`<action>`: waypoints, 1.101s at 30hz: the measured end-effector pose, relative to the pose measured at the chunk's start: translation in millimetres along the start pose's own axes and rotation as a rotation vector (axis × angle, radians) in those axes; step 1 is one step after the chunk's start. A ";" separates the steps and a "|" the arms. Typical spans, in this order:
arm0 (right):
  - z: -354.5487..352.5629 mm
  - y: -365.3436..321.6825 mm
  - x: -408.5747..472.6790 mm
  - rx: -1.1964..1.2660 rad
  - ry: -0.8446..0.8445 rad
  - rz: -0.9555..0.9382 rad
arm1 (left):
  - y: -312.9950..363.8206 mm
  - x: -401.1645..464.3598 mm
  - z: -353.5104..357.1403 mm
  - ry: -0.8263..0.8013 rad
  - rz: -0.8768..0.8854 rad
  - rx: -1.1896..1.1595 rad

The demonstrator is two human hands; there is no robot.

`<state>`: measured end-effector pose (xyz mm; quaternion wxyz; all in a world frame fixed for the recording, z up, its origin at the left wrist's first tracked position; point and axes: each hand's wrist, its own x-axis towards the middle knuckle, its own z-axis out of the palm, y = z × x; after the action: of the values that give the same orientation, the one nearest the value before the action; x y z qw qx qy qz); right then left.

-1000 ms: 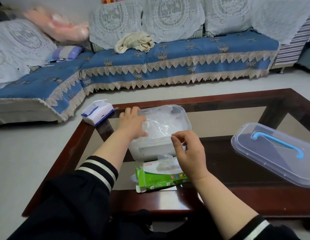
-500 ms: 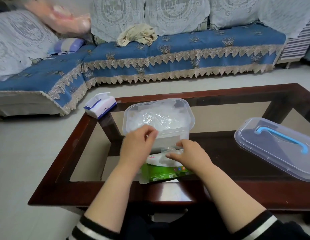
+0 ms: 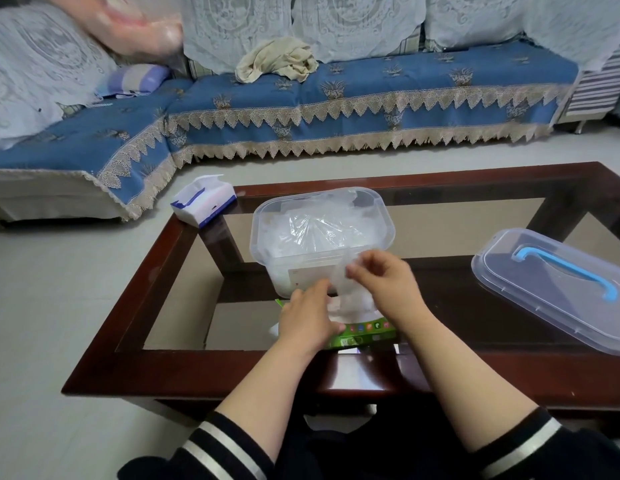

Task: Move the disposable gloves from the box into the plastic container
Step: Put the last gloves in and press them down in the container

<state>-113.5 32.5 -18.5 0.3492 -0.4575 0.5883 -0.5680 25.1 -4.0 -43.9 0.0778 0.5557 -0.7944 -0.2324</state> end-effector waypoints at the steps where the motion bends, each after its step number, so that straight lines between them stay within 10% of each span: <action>1: 0.1 -7.9 -2.3 0.150 0.085 -0.070 | 0.2 0.7 0.4 -0.003 0.006 0.001; 5: -5.4 -27.2 -7.7 0.422 0.273 -0.194 | -5.8 3.6 1.9 -0.013 0.045 -0.043; 12: -9.3 -19.5 -6.0 0.491 0.079 -0.094 | 25.1 -5.1 -58.2 0.281 0.178 -1.041; 20: -8.7 -11.5 -1.7 0.314 0.085 -0.058 | 64.4 30.7 -100.0 -0.142 0.411 -0.418; 28: -37.5 3.9 12.6 0.243 0.643 -0.041 | 55.2 66.3 -134.6 0.303 0.215 -0.424; 33: -39.6 6.9 12.6 0.231 0.624 -0.057 | 20.1 95.3 -124.2 0.385 0.011 -0.305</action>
<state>-155.6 34.1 -19.5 0.1857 -0.2349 0.5855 -0.7533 20.2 -121.2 61.7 0.3118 0.5673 -0.7236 -0.2392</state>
